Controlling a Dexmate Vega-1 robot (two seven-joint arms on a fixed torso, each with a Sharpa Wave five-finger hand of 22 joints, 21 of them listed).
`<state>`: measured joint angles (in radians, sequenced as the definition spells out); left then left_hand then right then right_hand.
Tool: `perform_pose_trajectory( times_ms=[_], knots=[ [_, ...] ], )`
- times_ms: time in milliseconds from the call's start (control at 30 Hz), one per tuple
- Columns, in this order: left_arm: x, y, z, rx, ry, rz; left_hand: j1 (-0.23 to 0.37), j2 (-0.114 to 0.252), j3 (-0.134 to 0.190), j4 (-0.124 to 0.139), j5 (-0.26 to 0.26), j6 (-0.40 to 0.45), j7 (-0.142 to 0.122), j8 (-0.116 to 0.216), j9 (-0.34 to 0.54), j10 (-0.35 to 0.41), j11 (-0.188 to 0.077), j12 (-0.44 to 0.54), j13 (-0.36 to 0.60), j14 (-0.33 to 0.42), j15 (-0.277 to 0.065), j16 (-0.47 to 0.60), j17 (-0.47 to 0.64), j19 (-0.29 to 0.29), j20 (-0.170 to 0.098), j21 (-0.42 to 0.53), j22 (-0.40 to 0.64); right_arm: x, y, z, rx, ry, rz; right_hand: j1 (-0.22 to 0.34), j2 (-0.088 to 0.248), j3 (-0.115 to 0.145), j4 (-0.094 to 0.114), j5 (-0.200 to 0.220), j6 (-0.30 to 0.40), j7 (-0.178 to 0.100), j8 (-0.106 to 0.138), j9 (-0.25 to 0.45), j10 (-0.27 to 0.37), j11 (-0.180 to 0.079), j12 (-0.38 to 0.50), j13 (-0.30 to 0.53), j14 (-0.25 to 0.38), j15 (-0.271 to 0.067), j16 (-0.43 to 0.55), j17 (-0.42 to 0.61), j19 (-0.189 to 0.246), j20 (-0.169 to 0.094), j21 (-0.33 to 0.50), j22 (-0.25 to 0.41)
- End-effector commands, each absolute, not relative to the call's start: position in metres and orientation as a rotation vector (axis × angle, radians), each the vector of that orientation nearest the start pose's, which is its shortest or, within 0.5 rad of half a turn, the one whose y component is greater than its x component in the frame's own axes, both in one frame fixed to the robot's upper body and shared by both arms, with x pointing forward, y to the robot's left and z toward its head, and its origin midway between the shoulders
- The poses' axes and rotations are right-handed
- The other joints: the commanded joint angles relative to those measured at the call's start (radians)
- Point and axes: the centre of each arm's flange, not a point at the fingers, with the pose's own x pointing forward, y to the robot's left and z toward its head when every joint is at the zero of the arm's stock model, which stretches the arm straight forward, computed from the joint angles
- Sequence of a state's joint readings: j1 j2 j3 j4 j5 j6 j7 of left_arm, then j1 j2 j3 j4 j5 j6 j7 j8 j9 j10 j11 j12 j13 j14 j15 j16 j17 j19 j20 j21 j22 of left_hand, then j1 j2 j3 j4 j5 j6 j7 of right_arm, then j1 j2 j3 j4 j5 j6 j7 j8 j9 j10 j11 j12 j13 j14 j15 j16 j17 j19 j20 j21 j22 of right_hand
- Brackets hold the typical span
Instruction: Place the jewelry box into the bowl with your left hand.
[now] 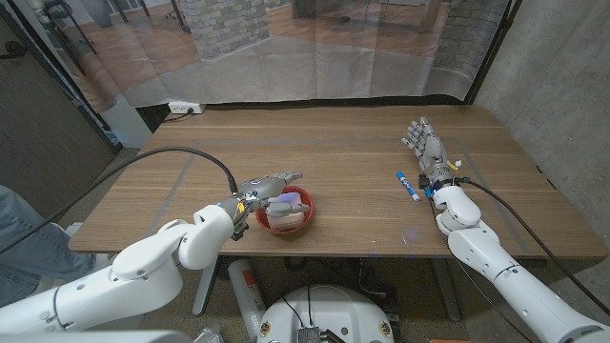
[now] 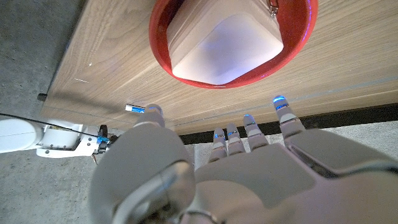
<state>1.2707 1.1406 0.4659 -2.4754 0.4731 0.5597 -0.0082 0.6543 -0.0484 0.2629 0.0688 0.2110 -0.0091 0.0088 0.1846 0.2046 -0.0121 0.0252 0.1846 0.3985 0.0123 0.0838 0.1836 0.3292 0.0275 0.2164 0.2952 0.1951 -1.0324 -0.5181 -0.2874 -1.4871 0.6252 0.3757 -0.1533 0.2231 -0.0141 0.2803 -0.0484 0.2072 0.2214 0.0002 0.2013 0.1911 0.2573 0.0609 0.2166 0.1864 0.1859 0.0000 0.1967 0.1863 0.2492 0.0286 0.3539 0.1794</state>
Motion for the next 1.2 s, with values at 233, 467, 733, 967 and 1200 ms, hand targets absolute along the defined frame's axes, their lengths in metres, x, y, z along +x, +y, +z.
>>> perform_pose_trajectory(
  times_ms=[233, 467, 733, 967, 1200],
  knots=[
    [0.436, 0.189, -0.055, 1.416, -0.567, -0.157, -0.009, 0.003, -0.005, 0.0, 0.008, 0.01, 0.003, 0.014, 0.001, 0.006, 0.001, 0.012, -0.005, -0.006, 0.002, 0.005, -0.005, -0.01, -0.001, -0.005, 0.001, 0.607, -0.301, -0.051, 0.132, -0.674, 0.06, 0.004, 0.012, 0.001, -0.007, -0.004, 0.008, 0.0, -0.003, 0.002, 0.007, 0.002, 0.0, 0.002, 0.006, 0.0, -0.004, 0.003, 0.008, 0.001, -0.007, 0.001],
    [0.433, 0.186, -0.047, 1.422, -0.611, -0.156, -0.005, 0.008, -0.002, -0.002, 0.011, 0.028, 0.001, 0.022, 0.0, 0.018, -0.006, 0.019, -0.01, -0.005, 0.0, 0.007, -0.01, -0.016, -0.002, -0.01, 0.001, 0.607, -0.3, -0.051, 0.131, -0.672, 0.058, 0.004, 0.012, 0.001, -0.007, -0.004, 0.007, -0.001, -0.003, 0.002, 0.009, 0.004, 0.0, 0.002, 0.007, 0.001, -0.003, 0.003, 0.009, 0.001, -0.009, 0.001],
    [0.427, 0.185, -0.034, 1.433, -0.648, -0.146, 0.0, 0.013, 0.002, -0.005, 0.015, 0.044, -0.001, 0.028, 0.0, 0.031, -0.013, 0.025, -0.015, 0.006, -0.006, 0.013, -0.015, -0.017, -0.002, -0.013, 0.002, 0.603, -0.301, -0.051, 0.139, -0.68, 0.049, 0.004, 0.013, 0.001, -0.008, -0.004, 0.008, 0.0, -0.003, 0.002, 0.008, 0.004, 0.0, 0.002, 0.007, 0.0, -0.003, 0.003, 0.01, 0.001, -0.011, 0.001],
    [0.422, 0.184, -0.027, 1.447, -0.669, -0.139, 0.003, 0.018, 0.005, -0.006, 0.016, 0.051, -0.003, 0.03, -0.001, 0.039, -0.019, 0.028, -0.018, 0.013, -0.008, 0.016, -0.019, -0.014, -0.003, -0.013, 0.002, 0.601, -0.302, -0.05, 0.136, -0.686, 0.046, 0.004, 0.013, 0.001, -0.009, -0.004, 0.008, 0.001, -0.003, 0.002, 0.009, 0.005, 0.0, 0.002, 0.008, -0.001, -0.003, 0.003, 0.01, 0.0, -0.013, 0.001],
    [0.418, 0.183, -0.021, 1.459, -0.691, -0.132, 0.006, 0.022, 0.007, -0.008, 0.017, 0.055, -0.004, 0.031, -0.001, 0.04, -0.023, 0.028, -0.021, 0.018, -0.01, 0.018, -0.022, -0.012, -0.003, -0.013, 0.002, 0.6, -0.302, -0.05, 0.138, -0.685, 0.047, 0.005, 0.014, 0.001, -0.01, -0.004, 0.01, 0.001, -0.002, 0.002, 0.011, 0.005, 0.001, 0.002, 0.009, 0.001, -0.003, 0.003, 0.011, -0.005, -0.015, 0.002]
  ],
)
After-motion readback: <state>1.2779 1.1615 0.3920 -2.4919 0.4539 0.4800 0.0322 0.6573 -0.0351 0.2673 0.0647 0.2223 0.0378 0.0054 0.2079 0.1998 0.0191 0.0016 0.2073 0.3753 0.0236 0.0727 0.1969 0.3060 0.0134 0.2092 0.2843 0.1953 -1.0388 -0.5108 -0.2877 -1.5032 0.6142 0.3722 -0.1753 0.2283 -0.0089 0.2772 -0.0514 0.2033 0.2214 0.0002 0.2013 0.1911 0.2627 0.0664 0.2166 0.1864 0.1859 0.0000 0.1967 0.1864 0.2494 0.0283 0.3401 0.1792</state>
